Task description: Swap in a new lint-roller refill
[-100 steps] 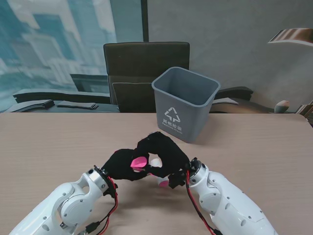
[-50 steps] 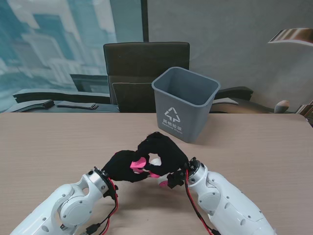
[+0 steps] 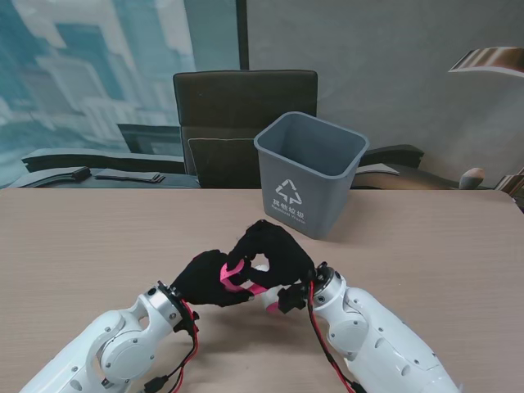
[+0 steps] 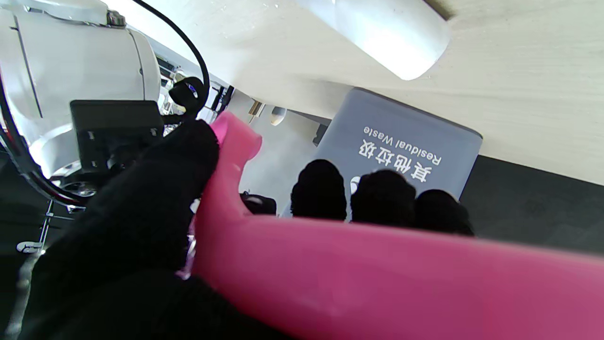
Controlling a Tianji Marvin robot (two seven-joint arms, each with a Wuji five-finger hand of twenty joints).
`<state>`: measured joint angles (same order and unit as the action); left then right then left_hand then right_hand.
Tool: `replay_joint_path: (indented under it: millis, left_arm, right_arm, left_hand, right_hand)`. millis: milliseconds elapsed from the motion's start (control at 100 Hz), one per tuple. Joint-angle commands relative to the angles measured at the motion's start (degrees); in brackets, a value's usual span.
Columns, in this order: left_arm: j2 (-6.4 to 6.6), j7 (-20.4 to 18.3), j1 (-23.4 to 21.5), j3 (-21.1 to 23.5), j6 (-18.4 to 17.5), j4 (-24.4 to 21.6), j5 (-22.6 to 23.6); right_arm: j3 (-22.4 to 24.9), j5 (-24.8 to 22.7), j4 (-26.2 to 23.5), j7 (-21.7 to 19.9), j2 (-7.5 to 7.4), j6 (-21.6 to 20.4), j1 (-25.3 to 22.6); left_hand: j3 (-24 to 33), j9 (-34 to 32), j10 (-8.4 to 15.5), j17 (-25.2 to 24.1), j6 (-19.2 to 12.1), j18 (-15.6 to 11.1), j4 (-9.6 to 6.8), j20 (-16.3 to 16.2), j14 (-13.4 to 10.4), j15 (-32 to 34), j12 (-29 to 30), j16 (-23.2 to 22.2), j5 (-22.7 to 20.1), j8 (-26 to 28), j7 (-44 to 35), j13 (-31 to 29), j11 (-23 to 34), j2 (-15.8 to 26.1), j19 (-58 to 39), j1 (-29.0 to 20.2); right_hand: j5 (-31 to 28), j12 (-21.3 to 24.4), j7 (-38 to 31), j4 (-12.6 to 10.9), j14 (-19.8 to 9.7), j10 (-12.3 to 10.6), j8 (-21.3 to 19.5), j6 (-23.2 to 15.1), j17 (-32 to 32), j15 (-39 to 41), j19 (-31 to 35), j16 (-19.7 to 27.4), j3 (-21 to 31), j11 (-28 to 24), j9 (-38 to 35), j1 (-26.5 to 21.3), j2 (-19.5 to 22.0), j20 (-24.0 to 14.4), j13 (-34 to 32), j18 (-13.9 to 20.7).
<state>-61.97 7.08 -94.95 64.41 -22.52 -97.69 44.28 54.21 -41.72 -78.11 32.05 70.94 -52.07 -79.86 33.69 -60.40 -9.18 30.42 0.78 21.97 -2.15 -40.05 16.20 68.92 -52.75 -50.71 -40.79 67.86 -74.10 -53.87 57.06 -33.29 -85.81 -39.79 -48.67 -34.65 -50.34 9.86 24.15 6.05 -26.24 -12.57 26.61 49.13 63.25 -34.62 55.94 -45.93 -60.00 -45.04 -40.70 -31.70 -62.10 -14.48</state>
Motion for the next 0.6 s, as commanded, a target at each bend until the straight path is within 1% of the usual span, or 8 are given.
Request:
replay_joint_path:
  millis: [0,40,100,160,190,300,470,590]
  left_arm:
    - [-0.53,0.20,-0.26,0.23,-0.04,-0.54,0.45]
    - [-0.49,0.27,-0.45,0.41,-0.21,-0.59,0.79]
    - [-0.41,0.64,-0.71,0.74,-0.49,-0.63,1.77]
    - [-0.33,0.81,-0.88,1.04,-0.81,-0.63,2.42]
    - [-0.29,0.76,-0.99,1.17,-0.86,-0.68,2.61]
    - [-0.20,1.23,-1.35,1.61,-0.96,-0.80,3.80]
    - [-0.06,1.92,-1.32,1.63,-0.30,-0.68,5.67]
    - [-0.22,5.93,-0.86,0.71,1.83,0.14,8.78]
  right_arm:
    - [-0.16,-0.06,-0.66,-0.75,0.25,0.64,-0.79]
    - [0.00,-0.07,-0.88,-0.62,0.17,1.11,-0.85]
    - [0.30,-0.12,-1.28,-0.47,0.02,1.83,-0.97]
    - [0.63,-0.20,-1.67,-0.26,-0.11,2.56,-1.09]
    - [0.77,-0.19,-1.86,-0.16,-0.17,2.98,-1.14]
    - [1.25,-0.10,-2.51,0.11,-0.34,4.36,-1.28]
    - [1.59,0.26,-3.63,0.66,-0.38,6.22,-1.60]
    - [1.45,0.18,-4.48,1.67,-0.31,7.74,-1.86]
  left_hand:
    - [0.14,4.53,-2.61,-3.65,-0.26,-2.33,0.87,-0.44,3.20,-6.22,4.67,2.49,7.40,-6.72,6.82,4.45,-6.23,0.25,1.81,-4.48]
    - [-0.48,7.21,-3.65,-6.06,1.68,-2.34,0.83,-0.45,2.91,-10.23,9.56,3.94,7.84,-17.17,13.71,7.17,-12.38,-0.80,4.70,-5.76]
    - [0.76,10.04,-4.00,-8.41,5.00,-2.50,0.25,-0.34,2.54,-15.01,13.80,5.99,5.83,-29.89,25.12,10.08,-16.49,0.16,8.14,-4.13]
    - [2.11,12.50,-4.35,-10.44,7.60,-2.42,-1.64,-0.27,3.14,-19.57,17.21,8.19,3.81,-37.93,36.29,12.75,-20.13,3.50,11.50,-1.09]
    - [2.12,13.82,-4.41,-11.39,8.62,-2.52,-2.63,-0.43,1.27,-21.25,18.55,9.28,3.86,-40.52,41.09,13.35,-21.42,3.99,13.05,-0.45]
    - [2.69,16.53,-5.07,-12.95,10.05,-2.60,-3.01,-0.66,0.87,-24.68,21.10,11.10,3.97,-45.05,49.34,15.40,-24.35,3.01,16.15,0.19]
    - [2.76,19.41,-6.26,-14.84,12.35,-2.28,-2.37,-0.59,1.09,-27.07,23.05,12.05,4.61,-47.27,54.75,17.73,-27.07,2.64,18.93,1.00]
    - [1.86,21.73,-6.97,-16.39,13.05,-2.28,-1.85,-0.64,1.27,-28.27,23.49,12.30,5.60,-47.84,56.55,20.10,-27.96,2.59,20.12,2.17]
  right_hand:
    - [-6.99,-0.64,-5.16,-4.00,-23.88,1.27,-3.49,0.70,4.07,1.85,13.16,-1.27,4.25,-1.15,-1.88,-1.73,4.41,-2.91,-1.30,7.73]
    - [-7.17,-0.80,-5.07,-3.99,-23.73,1.57,-3.72,0.95,4.27,2.10,13.26,-1.34,4.60,-1.22,-2.06,-1.72,4.26,-2.94,-1.56,7.63]
    - [-7.39,-0.97,-4.95,-3.83,-23.63,1.80,-3.97,1.17,4.55,2.32,13.38,-1.40,4.90,-1.25,-2.22,-1.73,4.15,-2.97,-1.81,7.50]
    - [-7.51,-1.15,-4.83,-3.71,-23.59,2.01,-4.16,1.26,4.73,2.47,13.45,-1.46,5.08,-1.28,-2.33,-1.73,4.07,-3.00,-1.97,7.47]
    - [-7.58,-1.24,-4.81,-3.65,-23.53,2.07,-4.25,1.36,4.74,2.51,13.46,-1.48,5.12,-1.27,-2.32,-1.72,4.06,-3.00,-1.98,7.47]
    - [-7.62,-1.48,-4.59,-3.48,-23.42,2.20,-4.48,1.52,4.83,2.66,13.52,-1.56,5.32,-1.20,-2.39,-1.80,3.91,-3.04,-2.00,7.34]
    - [-7.89,-1.60,-4.44,-3.34,-23.23,2.48,-4.60,1.78,4.89,2.76,13.56,-1.58,5.49,-1.03,-2.55,-1.93,3.65,-3.08,-2.14,7.31]
    - [-7.96,-1.65,-4.32,-3.34,-23.00,2.69,-4.58,2.01,4.90,2.82,13.61,-1.59,5.63,-0.91,-2.64,-2.06,3.48,-3.13,-2.20,7.22]
